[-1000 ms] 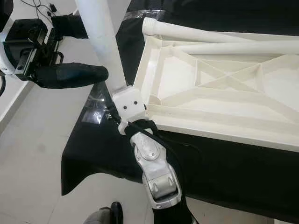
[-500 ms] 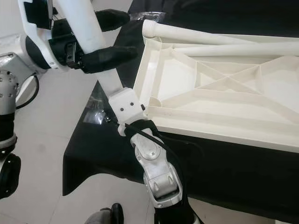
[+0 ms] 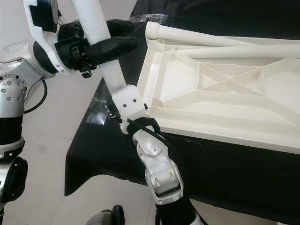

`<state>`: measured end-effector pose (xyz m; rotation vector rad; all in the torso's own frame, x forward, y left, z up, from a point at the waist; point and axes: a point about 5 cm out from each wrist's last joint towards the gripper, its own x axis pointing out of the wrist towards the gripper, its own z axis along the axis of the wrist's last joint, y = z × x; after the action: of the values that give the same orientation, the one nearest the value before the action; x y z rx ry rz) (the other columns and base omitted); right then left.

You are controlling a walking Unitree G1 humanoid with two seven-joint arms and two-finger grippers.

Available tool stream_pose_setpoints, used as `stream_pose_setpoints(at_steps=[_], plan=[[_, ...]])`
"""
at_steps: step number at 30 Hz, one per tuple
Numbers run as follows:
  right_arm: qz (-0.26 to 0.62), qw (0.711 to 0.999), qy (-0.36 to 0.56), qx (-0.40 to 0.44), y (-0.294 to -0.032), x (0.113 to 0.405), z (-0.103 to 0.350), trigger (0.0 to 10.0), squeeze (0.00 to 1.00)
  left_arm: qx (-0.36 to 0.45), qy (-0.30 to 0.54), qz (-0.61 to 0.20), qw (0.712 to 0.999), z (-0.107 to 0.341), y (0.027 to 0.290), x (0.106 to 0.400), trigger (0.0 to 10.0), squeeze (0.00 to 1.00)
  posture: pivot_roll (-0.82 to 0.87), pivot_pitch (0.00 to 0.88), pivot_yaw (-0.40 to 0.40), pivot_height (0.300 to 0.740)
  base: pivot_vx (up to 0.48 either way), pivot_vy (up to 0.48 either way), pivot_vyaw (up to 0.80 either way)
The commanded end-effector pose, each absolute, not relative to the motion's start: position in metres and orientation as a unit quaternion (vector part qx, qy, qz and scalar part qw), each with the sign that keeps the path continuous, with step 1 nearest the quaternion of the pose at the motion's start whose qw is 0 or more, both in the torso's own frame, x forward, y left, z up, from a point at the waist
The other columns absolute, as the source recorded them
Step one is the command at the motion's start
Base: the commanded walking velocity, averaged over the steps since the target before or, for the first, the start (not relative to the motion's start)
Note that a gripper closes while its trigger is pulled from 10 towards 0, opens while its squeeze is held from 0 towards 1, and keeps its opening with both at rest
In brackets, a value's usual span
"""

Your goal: Building children table

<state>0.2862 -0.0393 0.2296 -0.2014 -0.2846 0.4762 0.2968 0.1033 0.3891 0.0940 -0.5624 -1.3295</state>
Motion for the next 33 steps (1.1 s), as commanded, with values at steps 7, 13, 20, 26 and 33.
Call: stream_pose_setpoints(at_steps=[7,13,20,26,33], plan=[[0.318,0.943,-0.030,-0.091,-0.023,0.281,0.184,10.0,0.00,-0.005,-0.258,-0.573,0.778,0.392,0.119,0.312,0.0,0.00,0.00,0.308,0.112,0.740,0.000,0.000,0.00],[0.328,0.940,-0.035,-0.086,-0.033,0.292,0.192,10.0,1.00,-0.004,-0.249,-0.589,0.769,0.392,0.113,0.313,0.0,0.00,0.01,0.308,0.114,0.740,0.000,0.000,0.00],[0.417,0.900,-0.065,-0.109,-0.057,0.323,0.225,10.0,1.00,-0.006,-0.247,-0.602,0.759,0.393,0.104,0.315,0.0,0.00,0.01,0.307,0.120,0.740,0.000,0.000,0.00],[0.532,0.831,-0.065,-0.150,-0.072,0.336,0.248,10.0,0.40,0.001,-0.242,-0.620,0.746,0.392,0.097,0.315,0.0,0.00,0.00,0.301,0.121,0.740,0.000,0.000,0.00],[0.581,0.802,-0.058,-0.123,-0.073,0.350,0.264,10.0,0.00,0.022,-0.232,-0.643,0.730,0.388,0.090,0.313,0.0,0.00,0.00,0.299,0.127,0.740,0.000,0.000,0.00]])
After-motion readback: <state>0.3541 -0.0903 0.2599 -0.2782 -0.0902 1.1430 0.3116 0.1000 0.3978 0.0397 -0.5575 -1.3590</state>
